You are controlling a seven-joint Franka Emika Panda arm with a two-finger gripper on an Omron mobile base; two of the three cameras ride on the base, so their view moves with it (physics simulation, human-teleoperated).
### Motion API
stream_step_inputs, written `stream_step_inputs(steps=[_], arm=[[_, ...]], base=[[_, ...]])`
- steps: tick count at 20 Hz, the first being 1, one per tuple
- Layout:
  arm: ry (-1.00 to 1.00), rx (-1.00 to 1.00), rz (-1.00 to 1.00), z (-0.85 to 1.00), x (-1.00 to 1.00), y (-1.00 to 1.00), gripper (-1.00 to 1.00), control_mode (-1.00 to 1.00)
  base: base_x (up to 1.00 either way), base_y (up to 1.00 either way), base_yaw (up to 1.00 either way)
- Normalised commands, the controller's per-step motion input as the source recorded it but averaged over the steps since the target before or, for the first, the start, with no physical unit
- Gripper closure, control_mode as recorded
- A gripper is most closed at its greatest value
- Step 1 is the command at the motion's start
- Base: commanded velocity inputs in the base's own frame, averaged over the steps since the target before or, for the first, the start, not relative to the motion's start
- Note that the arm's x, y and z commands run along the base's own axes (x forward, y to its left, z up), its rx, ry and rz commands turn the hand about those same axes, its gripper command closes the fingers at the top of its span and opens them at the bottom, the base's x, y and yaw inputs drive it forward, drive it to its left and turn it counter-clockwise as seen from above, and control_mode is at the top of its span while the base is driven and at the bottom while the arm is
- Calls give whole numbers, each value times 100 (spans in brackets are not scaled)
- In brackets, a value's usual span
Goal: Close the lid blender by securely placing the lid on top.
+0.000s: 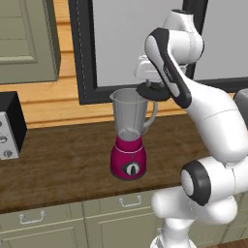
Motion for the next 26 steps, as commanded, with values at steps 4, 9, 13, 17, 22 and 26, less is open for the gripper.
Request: stream_step_inputs(steps=[4, 9, 13, 17, 22, 26], arm=[[13, 0, 0, -10, 47, 72, 100, -100], [2, 0, 0, -24, 23, 32, 100, -100], [0, 0, 0, -33, 1, 36, 100, -100], [0, 0, 0, -31, 28, 39, 100, -100], [0, 0, 0, -16, 31, 37, 100, -100], [0, 0, 0, -35, 9, 34, 100, -100]], base=[[0, 0, 0], [0, 0, 0], [0, 0, 0], [0, 0, 0], [0, 0, 0], [0, 0, 0]])
